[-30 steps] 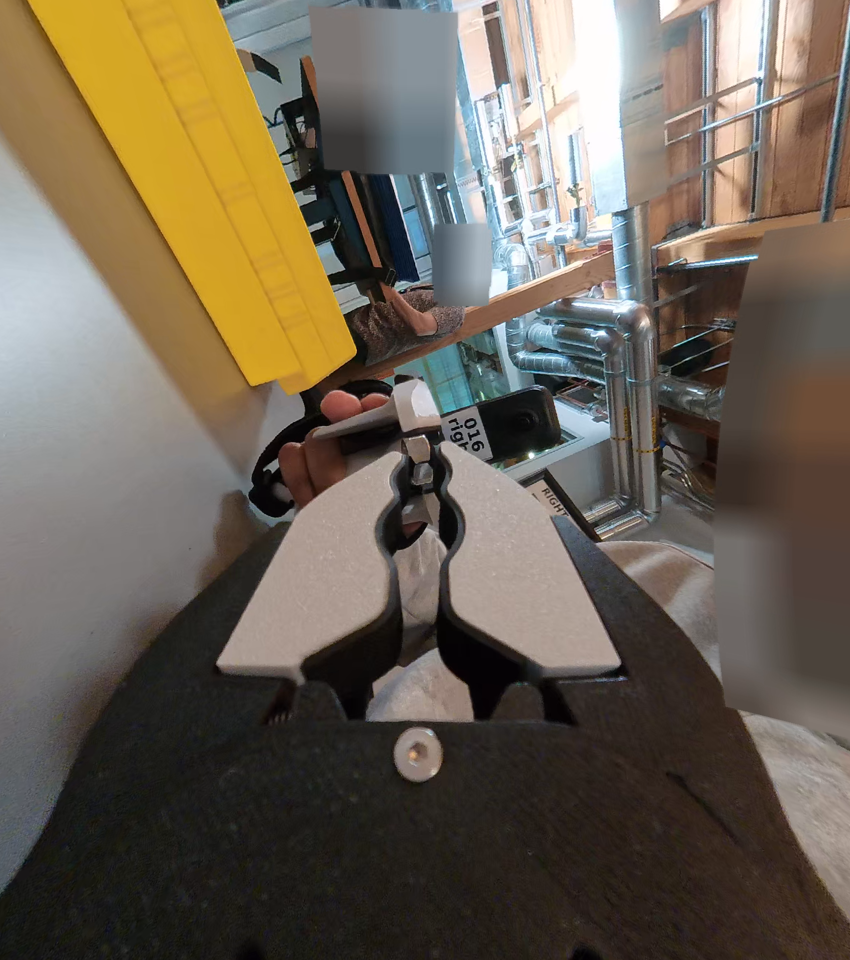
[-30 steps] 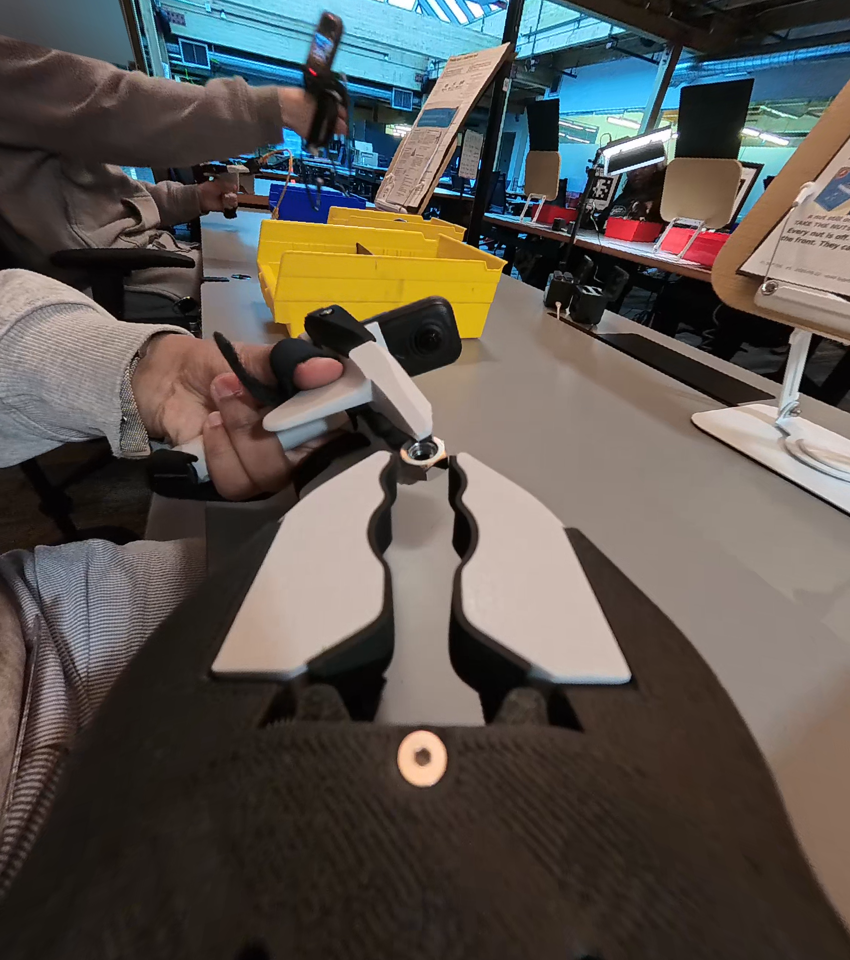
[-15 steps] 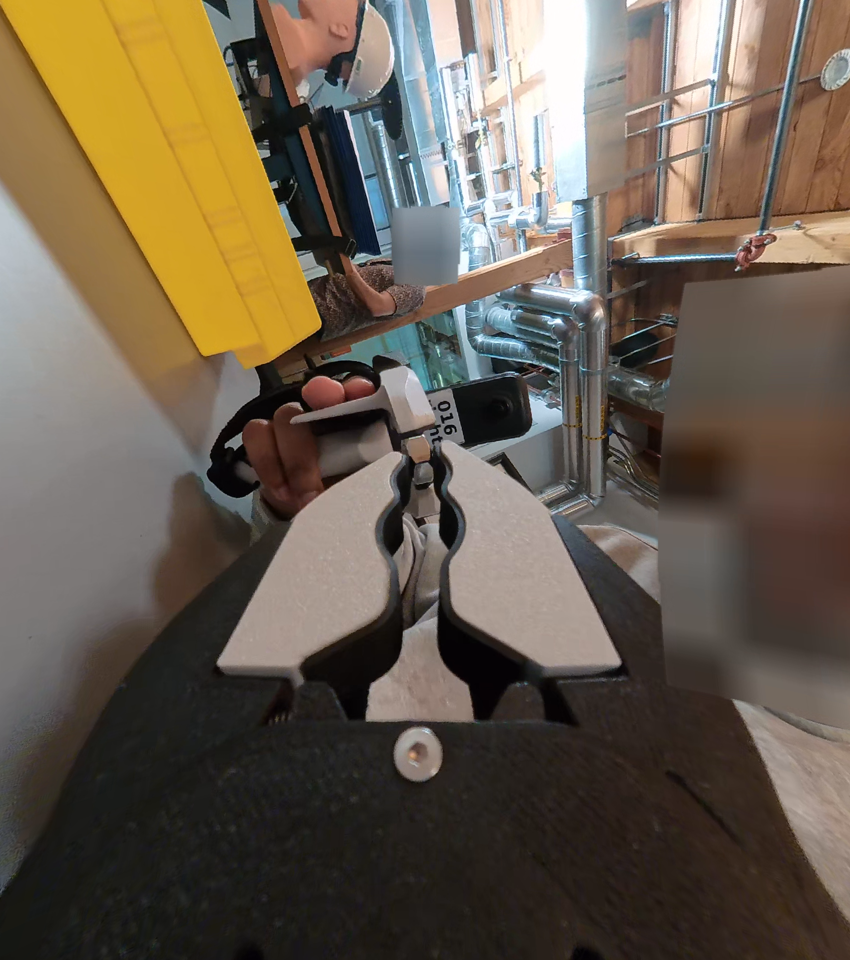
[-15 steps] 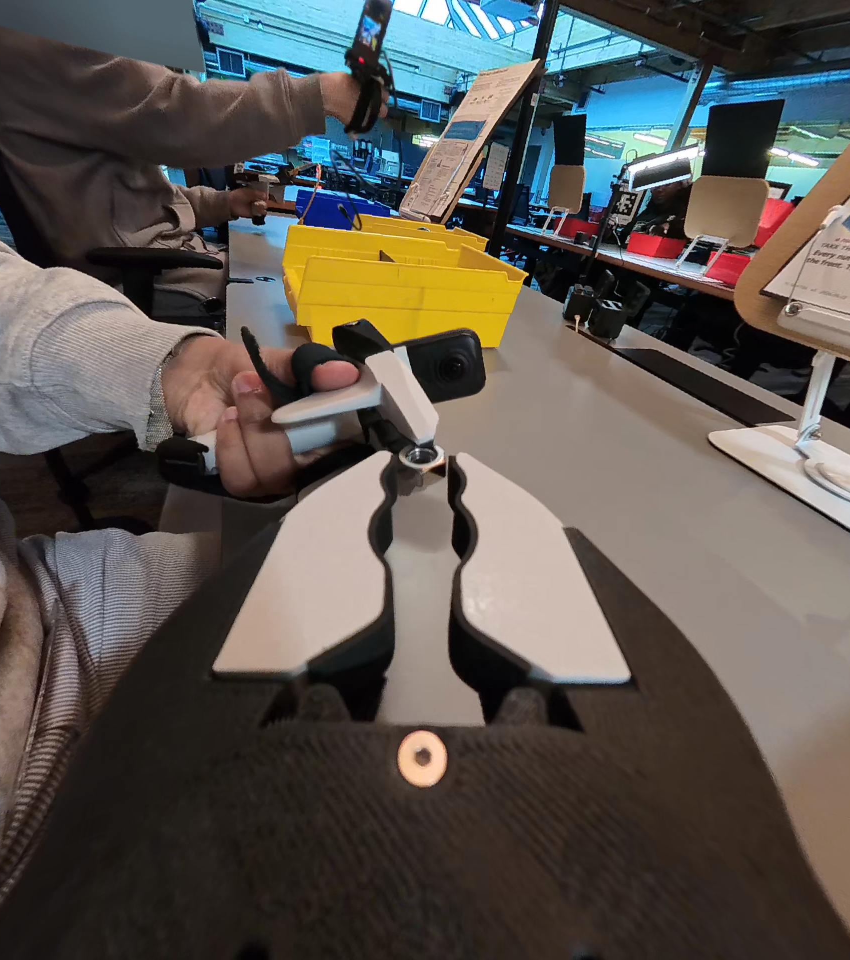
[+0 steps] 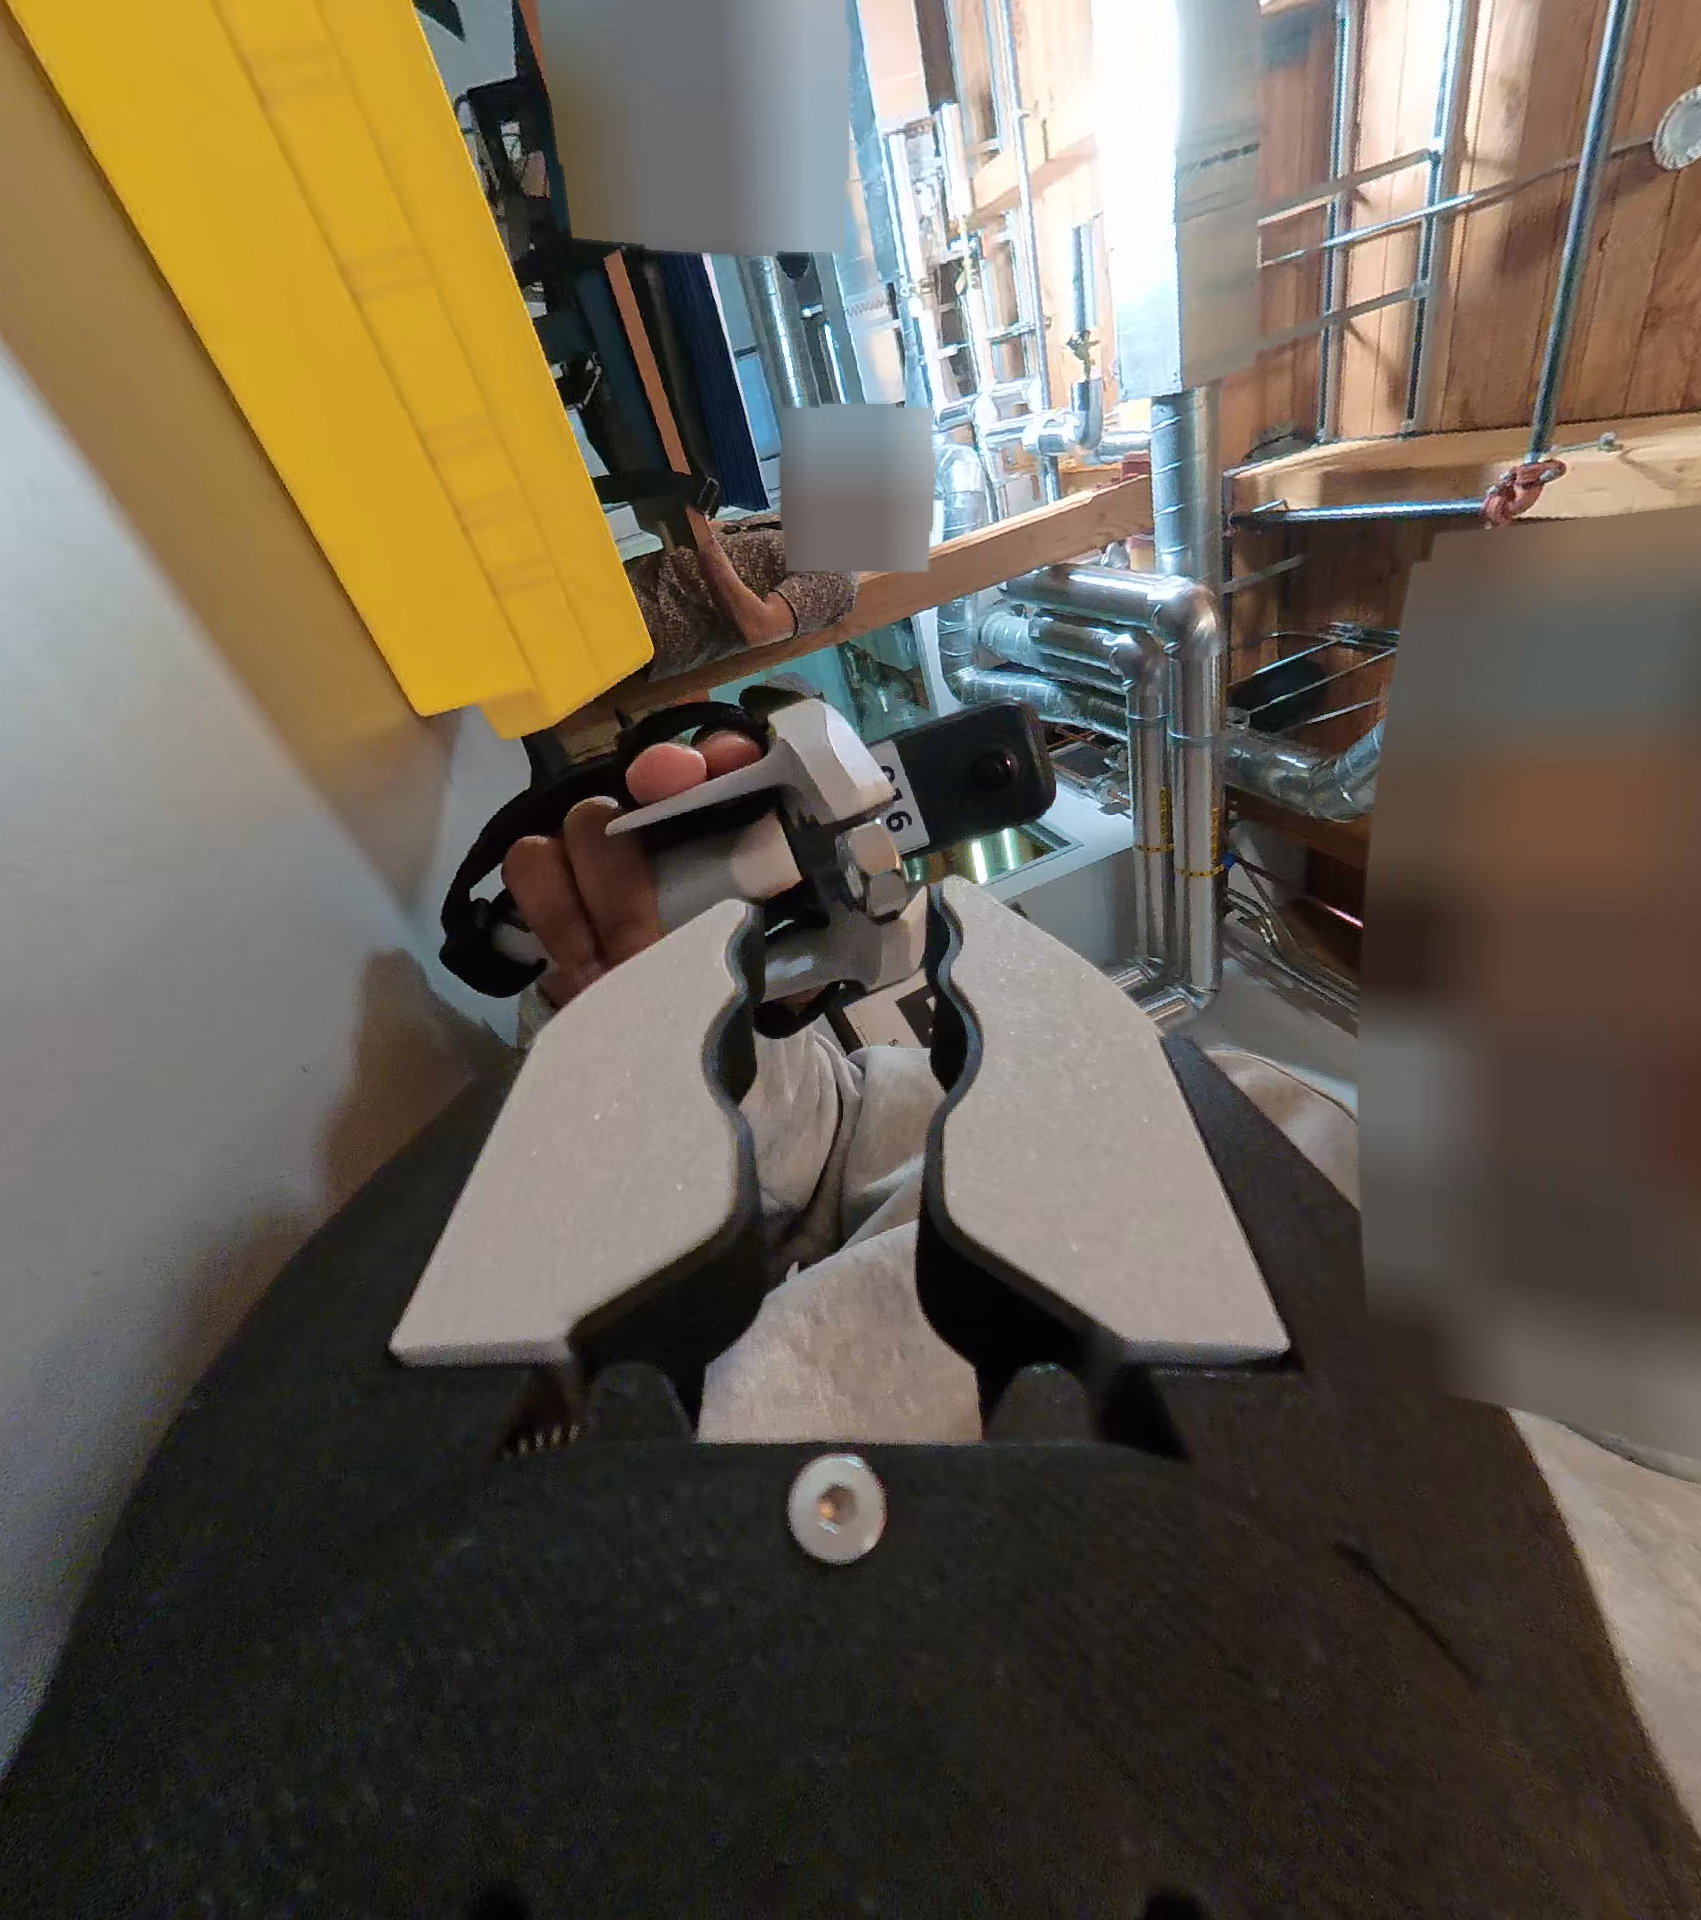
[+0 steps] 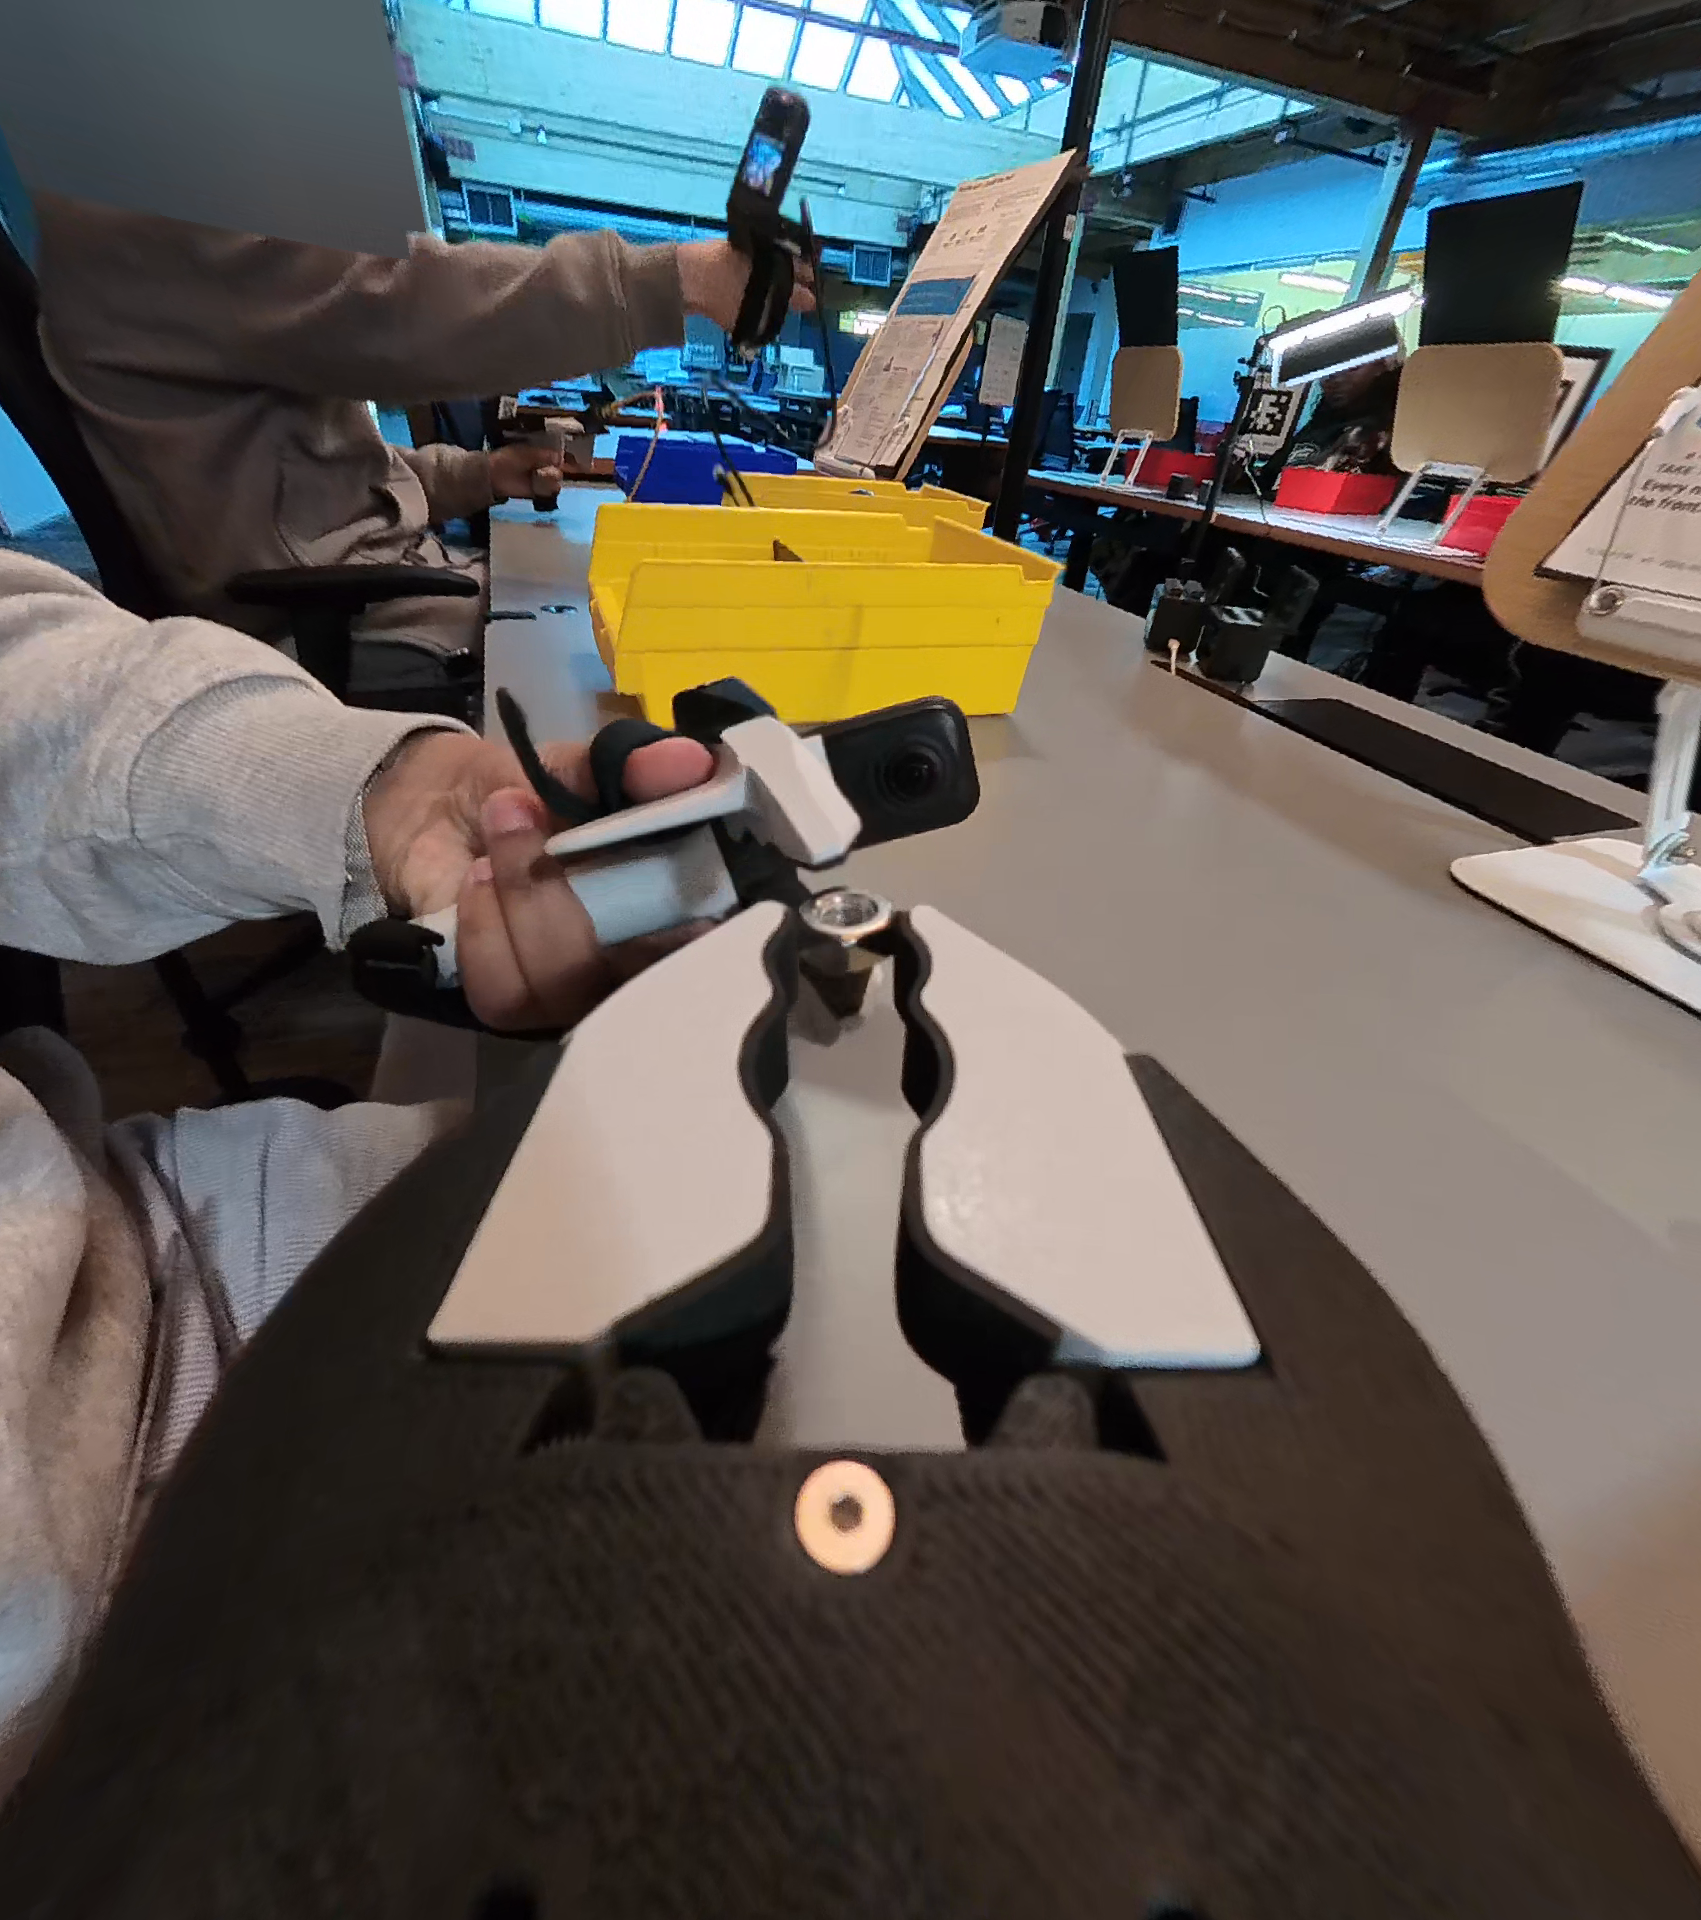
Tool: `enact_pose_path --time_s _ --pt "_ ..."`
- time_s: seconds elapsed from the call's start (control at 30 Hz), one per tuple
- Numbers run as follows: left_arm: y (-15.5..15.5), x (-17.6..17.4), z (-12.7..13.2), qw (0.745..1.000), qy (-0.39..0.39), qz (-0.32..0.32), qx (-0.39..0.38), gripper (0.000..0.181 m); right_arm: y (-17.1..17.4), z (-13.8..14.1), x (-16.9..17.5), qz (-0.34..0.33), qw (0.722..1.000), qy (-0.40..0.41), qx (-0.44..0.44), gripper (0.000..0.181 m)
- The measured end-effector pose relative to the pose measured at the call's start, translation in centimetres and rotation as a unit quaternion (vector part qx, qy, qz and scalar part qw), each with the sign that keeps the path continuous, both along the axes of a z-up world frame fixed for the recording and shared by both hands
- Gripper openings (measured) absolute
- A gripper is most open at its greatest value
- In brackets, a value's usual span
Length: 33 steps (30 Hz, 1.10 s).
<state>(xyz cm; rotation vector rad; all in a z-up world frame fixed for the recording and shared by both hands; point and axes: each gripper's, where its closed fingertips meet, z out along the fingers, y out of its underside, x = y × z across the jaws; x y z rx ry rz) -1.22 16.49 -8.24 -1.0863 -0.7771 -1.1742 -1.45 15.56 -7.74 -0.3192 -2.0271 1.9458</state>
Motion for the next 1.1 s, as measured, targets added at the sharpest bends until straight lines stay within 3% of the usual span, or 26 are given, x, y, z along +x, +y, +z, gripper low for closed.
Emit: enact_pose_path --time_s 0.23,0.87,1.0,1.1 --pt "-0.1 -0.4 -0.5 0.998 0.042 0.024 -0.033 0.031 1.2 0.7 -0.6 0.009 0.998 -0.042 -0.043 0.017" --pt "0.1 -0.4 -0.7 0.995 0.075 0.030 -0.053 0.031 0.7 -0.3 -0.6 0.003 0.999 -0.032 -0.004 0.017" --pt "-1.0 -1.6 0.0 0.987 0.116 0.072 -0.083 0.029 1.1 -0.6 -1.2 -0.014 0.999 -0.038 0.001 0.017" --pt "-3.6 -3.6 2.1 0.973 0.156 0.131 -0.105 0.029 1.3 -0.7 -1.4 -0.018 0.999 -0.040 0.002 0.017"
